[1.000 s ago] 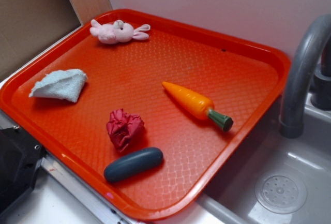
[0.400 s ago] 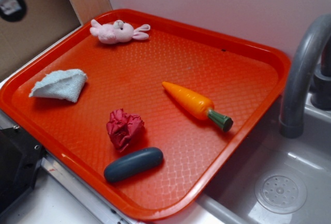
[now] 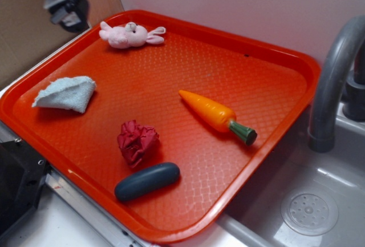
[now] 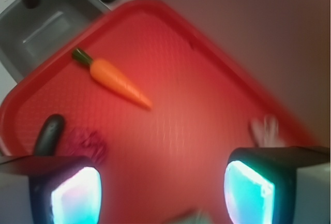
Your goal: Grab the carrot.
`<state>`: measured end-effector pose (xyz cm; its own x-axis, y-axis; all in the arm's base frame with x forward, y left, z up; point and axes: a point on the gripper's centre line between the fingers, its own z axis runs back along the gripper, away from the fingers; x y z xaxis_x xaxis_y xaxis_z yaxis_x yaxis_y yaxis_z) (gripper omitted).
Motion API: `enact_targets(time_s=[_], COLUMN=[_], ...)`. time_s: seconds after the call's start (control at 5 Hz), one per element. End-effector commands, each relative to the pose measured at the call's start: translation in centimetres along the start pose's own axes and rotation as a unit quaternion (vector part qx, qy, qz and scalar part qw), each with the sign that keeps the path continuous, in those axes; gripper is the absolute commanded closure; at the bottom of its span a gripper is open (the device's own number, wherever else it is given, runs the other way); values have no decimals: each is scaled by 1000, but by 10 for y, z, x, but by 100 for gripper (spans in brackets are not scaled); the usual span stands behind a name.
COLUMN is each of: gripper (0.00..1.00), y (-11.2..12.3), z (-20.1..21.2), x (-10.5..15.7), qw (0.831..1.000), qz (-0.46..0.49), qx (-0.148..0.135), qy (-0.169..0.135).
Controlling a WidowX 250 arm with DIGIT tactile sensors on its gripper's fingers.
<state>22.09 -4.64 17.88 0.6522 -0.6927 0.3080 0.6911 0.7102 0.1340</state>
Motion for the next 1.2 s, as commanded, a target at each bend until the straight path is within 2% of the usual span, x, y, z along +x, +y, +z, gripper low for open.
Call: enact_targets(time_s=[0.0, 0.2, 0.6, 0.8, 1.0], gripper=[0, 0, 0, 0, 0], y=[-34, -40, -51, -53, -51], z=[-31, -50, -87, -106, -128], x=[48, 54, 60, 62, 60], qw=[967, 959, 953, 948, 943], qz=[-255, -279, -291, -302, -309], qx=[-15, -49, -74, -76, -95], qy=[-8, -12, 37, 70, 86])
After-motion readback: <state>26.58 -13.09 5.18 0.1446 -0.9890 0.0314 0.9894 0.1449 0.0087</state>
